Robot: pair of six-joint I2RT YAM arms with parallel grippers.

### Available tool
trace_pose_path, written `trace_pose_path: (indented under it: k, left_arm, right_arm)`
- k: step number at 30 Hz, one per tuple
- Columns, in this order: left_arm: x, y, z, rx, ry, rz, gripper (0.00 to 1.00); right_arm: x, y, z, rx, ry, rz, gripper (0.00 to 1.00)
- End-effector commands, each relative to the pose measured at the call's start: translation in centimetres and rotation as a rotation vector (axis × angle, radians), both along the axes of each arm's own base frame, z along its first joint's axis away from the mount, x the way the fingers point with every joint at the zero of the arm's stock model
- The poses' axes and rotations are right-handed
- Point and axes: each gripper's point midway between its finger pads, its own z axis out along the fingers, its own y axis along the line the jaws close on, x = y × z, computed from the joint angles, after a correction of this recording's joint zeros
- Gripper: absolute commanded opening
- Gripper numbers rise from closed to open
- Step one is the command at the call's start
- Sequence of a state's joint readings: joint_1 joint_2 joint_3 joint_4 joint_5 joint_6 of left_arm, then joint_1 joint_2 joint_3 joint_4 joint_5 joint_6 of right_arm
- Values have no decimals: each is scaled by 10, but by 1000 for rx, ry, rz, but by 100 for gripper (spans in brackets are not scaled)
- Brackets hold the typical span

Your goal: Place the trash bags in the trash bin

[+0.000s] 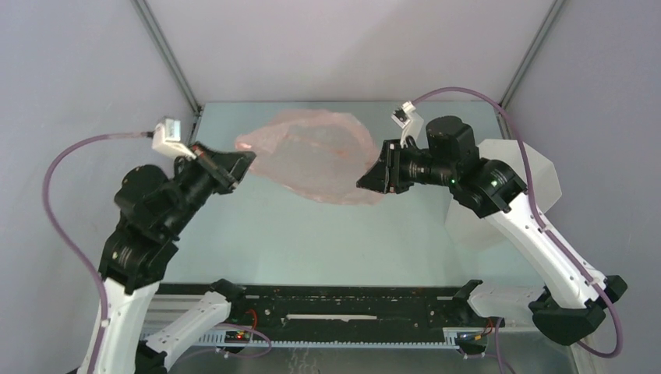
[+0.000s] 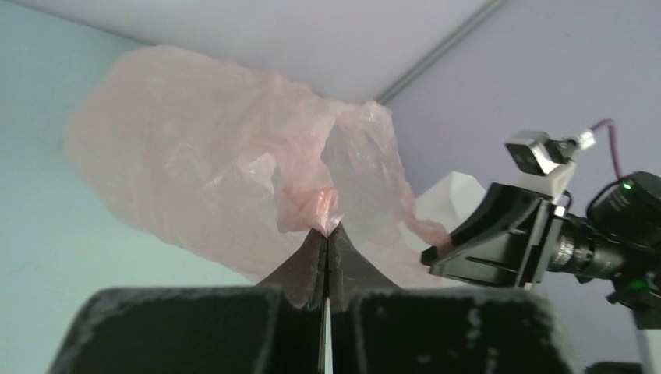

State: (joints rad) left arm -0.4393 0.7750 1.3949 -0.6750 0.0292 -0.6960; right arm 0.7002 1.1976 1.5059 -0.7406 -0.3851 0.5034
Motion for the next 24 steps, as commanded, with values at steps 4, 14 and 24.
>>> trace_pose_path:
  k: [4, 14, 24]
  left_arm:
    - [-4, 63, -25, 144, 35, 289, 0]
    - [-13, 83, -37, 257, 25, 337, 0]
    - [-21, 81, -43, 265, 14, 301, 0]
  right_arm:
    - [2, -27, -11, -63, 25, -155, 49]
    - [22, -129, -6, -304, -93, -577, 83]
    - [37, -252, -32, -740, -3, -940, 86]
